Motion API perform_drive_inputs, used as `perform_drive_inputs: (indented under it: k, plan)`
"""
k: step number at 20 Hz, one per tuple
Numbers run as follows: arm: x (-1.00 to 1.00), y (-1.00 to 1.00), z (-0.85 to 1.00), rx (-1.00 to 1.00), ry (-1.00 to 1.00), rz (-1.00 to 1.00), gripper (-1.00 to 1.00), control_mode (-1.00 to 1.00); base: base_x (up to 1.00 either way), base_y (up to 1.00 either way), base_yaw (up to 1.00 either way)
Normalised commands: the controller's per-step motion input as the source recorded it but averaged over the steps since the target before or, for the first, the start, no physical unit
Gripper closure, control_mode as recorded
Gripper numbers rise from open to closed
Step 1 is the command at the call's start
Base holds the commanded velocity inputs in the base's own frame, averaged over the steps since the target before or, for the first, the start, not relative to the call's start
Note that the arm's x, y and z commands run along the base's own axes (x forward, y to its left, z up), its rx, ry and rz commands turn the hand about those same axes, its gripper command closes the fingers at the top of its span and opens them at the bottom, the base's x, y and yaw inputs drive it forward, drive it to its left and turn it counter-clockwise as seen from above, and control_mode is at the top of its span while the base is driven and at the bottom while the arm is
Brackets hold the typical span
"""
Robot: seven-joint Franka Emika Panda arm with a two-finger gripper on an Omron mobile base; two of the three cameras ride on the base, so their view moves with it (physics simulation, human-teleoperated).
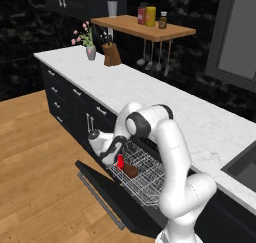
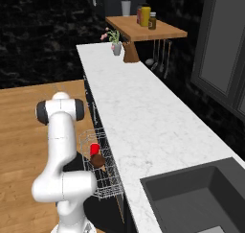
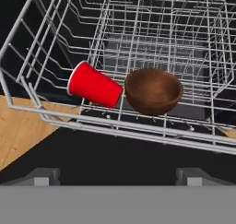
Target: Pick up the cup and bowl from the counter, place them in the dishwasher, and close the dishwasher door.
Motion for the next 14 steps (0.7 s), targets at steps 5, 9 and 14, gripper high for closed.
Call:
perform_drive_inputs:
  k: [5, 9, 14]
  plan:
    - [-0.01, 0.0, -0.75, 0.0, 0.0, -0.16, -1.0, -1.0, 0.0, 0.0, 0.0]
    - [0.0, 0.0, -0.82, 0.0, 0.0, -0.17, -1.0, -1.0, 0.0, 0.0, 0.0]
    - [0.0, 0.0, -0.78, 0.0, 0.0, -0.15, -1.0, -1.0, 0.0, 0.0, 0.0]
